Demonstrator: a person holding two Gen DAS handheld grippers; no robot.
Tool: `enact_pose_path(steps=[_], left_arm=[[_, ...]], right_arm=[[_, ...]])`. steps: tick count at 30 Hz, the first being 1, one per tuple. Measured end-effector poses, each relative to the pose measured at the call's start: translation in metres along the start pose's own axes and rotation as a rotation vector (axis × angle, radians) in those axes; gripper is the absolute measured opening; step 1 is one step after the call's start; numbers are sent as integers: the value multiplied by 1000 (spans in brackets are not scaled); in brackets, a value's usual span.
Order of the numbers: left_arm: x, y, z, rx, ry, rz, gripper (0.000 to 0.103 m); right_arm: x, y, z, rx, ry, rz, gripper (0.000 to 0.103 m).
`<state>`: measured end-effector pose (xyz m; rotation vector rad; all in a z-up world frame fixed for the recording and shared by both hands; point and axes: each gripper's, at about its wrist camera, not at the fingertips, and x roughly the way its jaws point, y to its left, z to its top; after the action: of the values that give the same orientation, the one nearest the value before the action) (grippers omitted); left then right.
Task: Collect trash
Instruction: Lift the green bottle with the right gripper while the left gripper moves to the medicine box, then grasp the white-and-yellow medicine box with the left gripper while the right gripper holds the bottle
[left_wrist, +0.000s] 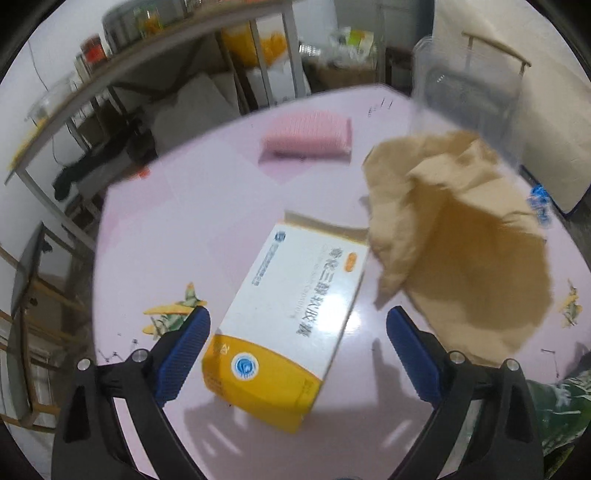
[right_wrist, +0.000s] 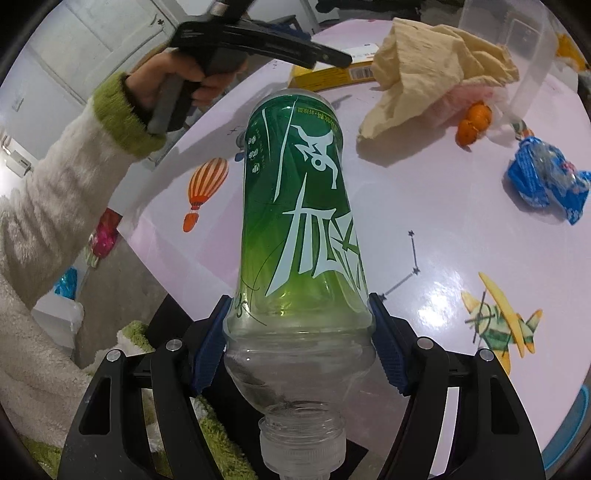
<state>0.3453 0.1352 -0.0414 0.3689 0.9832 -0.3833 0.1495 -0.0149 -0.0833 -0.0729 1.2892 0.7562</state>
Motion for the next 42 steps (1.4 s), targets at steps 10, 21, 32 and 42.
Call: enact_pose_path(steps=[10, 21, 32, 42], left_arm=[[15, 26, -9, -153, 37, 16, 82], [-59, 5, -104, -407, 32, 91, 82], [-109, -61, -170, -506, 25, 16, 84], [-101, -74, -157, -388, 107, -85, 87]], right_arm=[[-8, -6, -12, 40, -21, 11, 68], [-14, -6, -35, 165, -91, -35, 68], [-17, 10, -48, 222, -129, -121, 68], [-15, 12, -32, 190, -115, -149, 74]])
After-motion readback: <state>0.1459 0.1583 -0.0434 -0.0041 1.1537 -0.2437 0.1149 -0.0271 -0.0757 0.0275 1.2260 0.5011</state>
